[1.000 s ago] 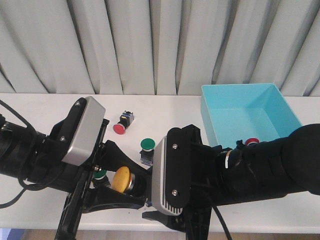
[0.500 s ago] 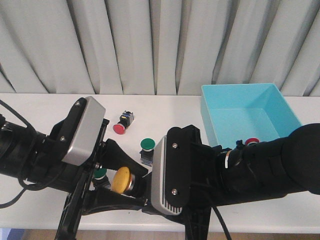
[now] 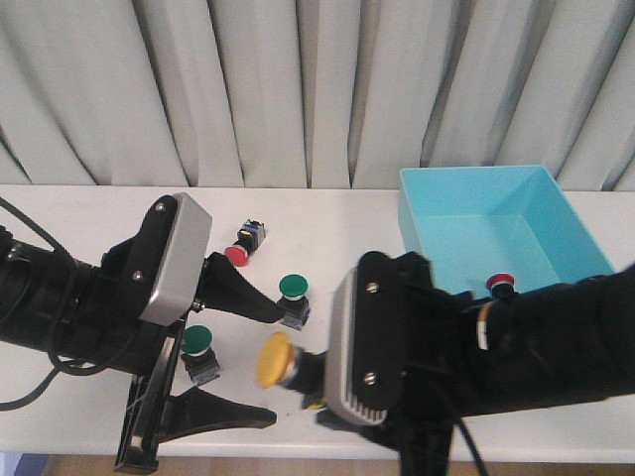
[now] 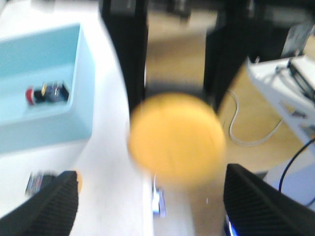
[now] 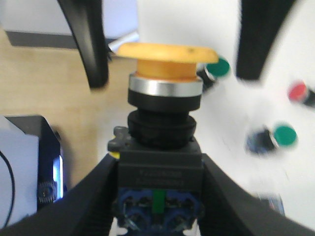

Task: Pick red and yellow buttons and place in box
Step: 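Grasp the yellow button with the right gripper and release left, then lower the yellow button into the blue box and open right gripper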

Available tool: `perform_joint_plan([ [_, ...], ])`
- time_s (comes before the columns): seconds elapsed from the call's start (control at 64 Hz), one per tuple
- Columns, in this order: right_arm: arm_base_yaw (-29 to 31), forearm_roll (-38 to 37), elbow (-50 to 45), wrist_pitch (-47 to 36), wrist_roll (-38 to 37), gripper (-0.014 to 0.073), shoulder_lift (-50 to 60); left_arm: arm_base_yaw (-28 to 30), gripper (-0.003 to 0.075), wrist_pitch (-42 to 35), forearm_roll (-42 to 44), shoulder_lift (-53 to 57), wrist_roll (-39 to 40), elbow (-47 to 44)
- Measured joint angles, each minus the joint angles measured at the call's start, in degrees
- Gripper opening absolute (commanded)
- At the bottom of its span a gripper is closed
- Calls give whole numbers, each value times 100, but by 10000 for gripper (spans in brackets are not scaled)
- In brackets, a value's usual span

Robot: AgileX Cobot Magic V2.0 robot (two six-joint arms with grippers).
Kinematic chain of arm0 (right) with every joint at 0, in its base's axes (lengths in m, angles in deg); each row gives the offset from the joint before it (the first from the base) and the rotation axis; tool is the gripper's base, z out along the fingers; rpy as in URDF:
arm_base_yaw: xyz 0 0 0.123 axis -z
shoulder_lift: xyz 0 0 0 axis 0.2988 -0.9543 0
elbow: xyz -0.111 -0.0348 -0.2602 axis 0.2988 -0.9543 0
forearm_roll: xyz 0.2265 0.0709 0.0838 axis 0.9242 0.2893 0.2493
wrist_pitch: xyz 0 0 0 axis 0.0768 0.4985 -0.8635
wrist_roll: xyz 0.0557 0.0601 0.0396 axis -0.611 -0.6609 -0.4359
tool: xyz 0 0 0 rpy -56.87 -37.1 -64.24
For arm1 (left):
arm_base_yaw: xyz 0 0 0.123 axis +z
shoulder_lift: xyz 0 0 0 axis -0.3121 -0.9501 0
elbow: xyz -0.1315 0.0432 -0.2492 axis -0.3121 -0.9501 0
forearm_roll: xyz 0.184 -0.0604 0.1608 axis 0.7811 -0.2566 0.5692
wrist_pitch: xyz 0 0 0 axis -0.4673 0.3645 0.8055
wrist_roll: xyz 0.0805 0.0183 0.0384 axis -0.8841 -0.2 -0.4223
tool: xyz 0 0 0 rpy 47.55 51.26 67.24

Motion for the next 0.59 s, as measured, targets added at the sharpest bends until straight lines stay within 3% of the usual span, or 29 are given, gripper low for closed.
perform_joint_plan([
  [0.109,0,-1521,0,236,-1639,217,254,0,587,-214,452,0,407,0],
  [0.203,94,-3016,45,558,-3595,220,343,0,587,-355,824,0,762,0],
  [0.328,806,-4288,276,1023,-5814,224,260,0,587,-466,1136,0,1078,0],
  [0.453,1857,-4338,628,1170,-6370,227,-51,0,587,-466,1209,0,1133,0],
  [0.594,2925,-3517,1144,1183,-6243,231,-722,0,587,-466,1215,0,1145,0],
])
